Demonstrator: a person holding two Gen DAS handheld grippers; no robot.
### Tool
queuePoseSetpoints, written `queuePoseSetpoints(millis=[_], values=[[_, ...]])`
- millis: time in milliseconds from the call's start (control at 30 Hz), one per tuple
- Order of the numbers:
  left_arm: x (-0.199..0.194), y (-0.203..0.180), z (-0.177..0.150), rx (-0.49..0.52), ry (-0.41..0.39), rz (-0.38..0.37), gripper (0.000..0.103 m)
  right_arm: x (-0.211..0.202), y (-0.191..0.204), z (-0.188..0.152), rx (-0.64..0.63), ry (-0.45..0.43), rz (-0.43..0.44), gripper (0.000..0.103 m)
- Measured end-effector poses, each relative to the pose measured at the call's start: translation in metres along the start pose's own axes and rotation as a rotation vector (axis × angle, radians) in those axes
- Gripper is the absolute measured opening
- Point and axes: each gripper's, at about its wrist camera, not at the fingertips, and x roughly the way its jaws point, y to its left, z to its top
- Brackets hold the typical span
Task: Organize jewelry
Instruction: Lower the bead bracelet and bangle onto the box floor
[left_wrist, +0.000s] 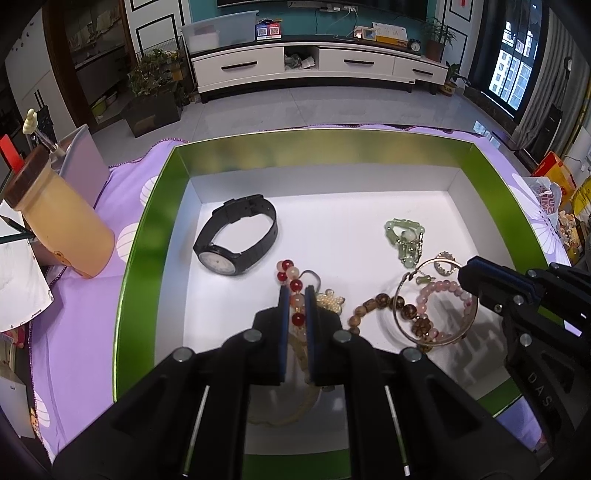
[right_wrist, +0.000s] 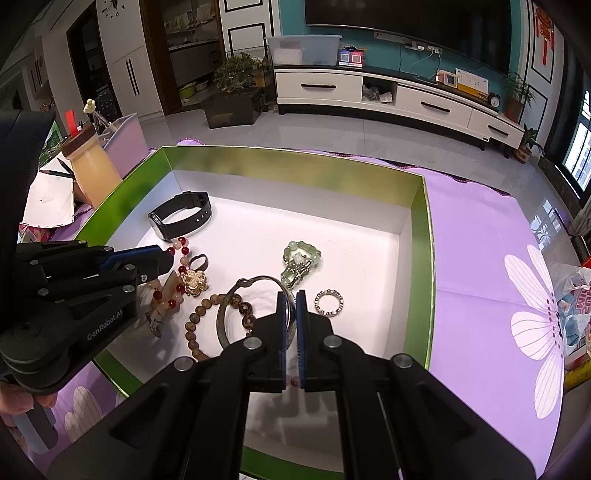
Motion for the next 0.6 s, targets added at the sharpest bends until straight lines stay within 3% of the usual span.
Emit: queuePoseSetpoints(millis=[600], values=[[0.0028, 0.0008, -0.0063, 0.010, 0.026, 0.015, 0.008, 0.0014, -0.0025, -0.0021, 0.003, 0.011, 0.004, 0.004]])
